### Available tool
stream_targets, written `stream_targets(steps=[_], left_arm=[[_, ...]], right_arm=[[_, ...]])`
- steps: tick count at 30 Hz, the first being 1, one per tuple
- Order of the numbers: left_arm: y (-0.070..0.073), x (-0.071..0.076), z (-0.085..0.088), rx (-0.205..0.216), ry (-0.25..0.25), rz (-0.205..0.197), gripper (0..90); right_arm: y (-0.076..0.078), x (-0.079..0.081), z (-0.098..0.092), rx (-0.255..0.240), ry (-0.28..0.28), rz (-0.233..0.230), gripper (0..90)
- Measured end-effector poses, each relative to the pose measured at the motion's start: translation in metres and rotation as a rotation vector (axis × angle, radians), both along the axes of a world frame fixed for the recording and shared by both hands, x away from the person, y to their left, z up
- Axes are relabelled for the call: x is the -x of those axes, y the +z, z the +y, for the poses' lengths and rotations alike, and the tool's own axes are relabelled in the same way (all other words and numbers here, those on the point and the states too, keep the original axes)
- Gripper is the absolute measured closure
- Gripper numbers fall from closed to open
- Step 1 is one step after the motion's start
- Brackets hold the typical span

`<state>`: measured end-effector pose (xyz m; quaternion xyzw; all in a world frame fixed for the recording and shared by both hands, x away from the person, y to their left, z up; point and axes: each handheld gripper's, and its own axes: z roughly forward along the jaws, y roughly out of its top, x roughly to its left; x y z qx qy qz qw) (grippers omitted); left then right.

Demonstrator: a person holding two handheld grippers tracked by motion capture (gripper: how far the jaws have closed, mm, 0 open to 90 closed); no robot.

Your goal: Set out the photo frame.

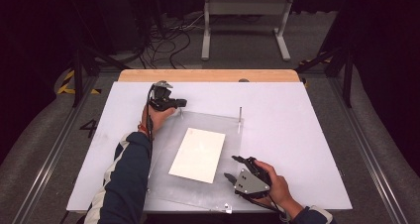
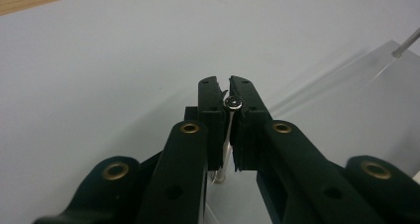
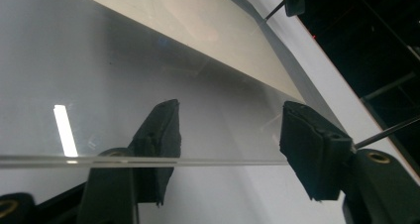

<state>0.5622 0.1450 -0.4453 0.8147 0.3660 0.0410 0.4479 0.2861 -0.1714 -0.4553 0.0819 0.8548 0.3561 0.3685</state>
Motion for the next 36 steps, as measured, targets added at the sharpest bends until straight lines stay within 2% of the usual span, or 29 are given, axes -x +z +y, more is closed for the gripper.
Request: stream_targets(steps=[7, 9, 15, 18, 19, 20, 21, 22, 25, 29, 31, 32, 33, 34, 36], left_arm=[[0.0, 0.0, 0.001, 0.002, 0.005, 0.008, 84.8], [0.0, 0.0, 0.001, 0.011, 0.004, 0.016, 84.7], [0.001, 0.0, 0.0, -0.004, -0.009, 0.01, 84.2], [-0.002, 0.0, 0.002, 0.028, -0.012, 0.024, 83.2], [-0.003, 0.001, 0.001, 0.017, -0.016, 0.029, 82.8], [-0.006, 0.001, 0.0, -0.016, -0.025, 0.034, 82.8], [-0.01, 0.001, -0.001, -0.045, -0.035, 0.061, 82.5], [-0.014, 0.002, -0.001, -0.05, -0.043, 0.054, 80.7], [-0.015, 0.004, 0.006, -0.025, -0.039, 0.061, 75.7], [-0.004, 0.014, 0.016, -0.022, -0.072, 0.029, 61.9], [0.002, 0.023, 0.02, -0.034, -0.085, 0.007, 58.5], [0.007, 0.03, 0.024, -0.053, -0.121, -0.024, 55.6], [0.007, 0.03, 0.024, -0.053, -0.121, -0.024, 56.0], [0.011, 0.042, 0.028, -0.07, -0.158, -0.061, 56.0], [0.018, 0.059, 0.038, -0.076, -0.158, -0.109, 55.7]], right_arm=[[0.005, -0.004, 0.001, -0.017, 0.023, -0.014, 46.2], [0.006, -0.006, 0.001, -0.024, 0.03, -0.004, 46.3], [0.006, -0.01, 0.001, -0.028, 0.035, 0.01, 47.1], [0.006, -0.013, 0.001, -0.03, 0.033, 0.015, 47.0], [0.006, -0.014, 0.001, -0.031, 0.036, 0.015, 47.0], [0.006, -0.014, 0.001, -0.032, 0.037, 0.019, 47.1], [0.006, -0.015, 0.002, -0.032, 0.038, 0.02, 47.1], [0.005, -0.015, 0.002, -0.033, 0.04, 0.026, 47.1], [0.004, -0.017, 0.002, -0.037, 0.044, 0.039, 47.1], [0.003, -0.019, 0.002, -0.045, 0.045, 0.063, 46.9], [0.003, -0.019, 0.002, -0.052, 0.046, 0.065, 46.9], [0.004, -0.019, 0.002, -0.052, 0.045, 0.064, 46.8], [0.004, -0.019, 0.002, -0.052, 0.045, 0.064, 46.8], [0.004, -0.019, 0.002, -0.052, 0.045, 0.065, 46.7], [0.003, -0.02, 0.001, -0.06, 0.042, 0.069, 46.5]])
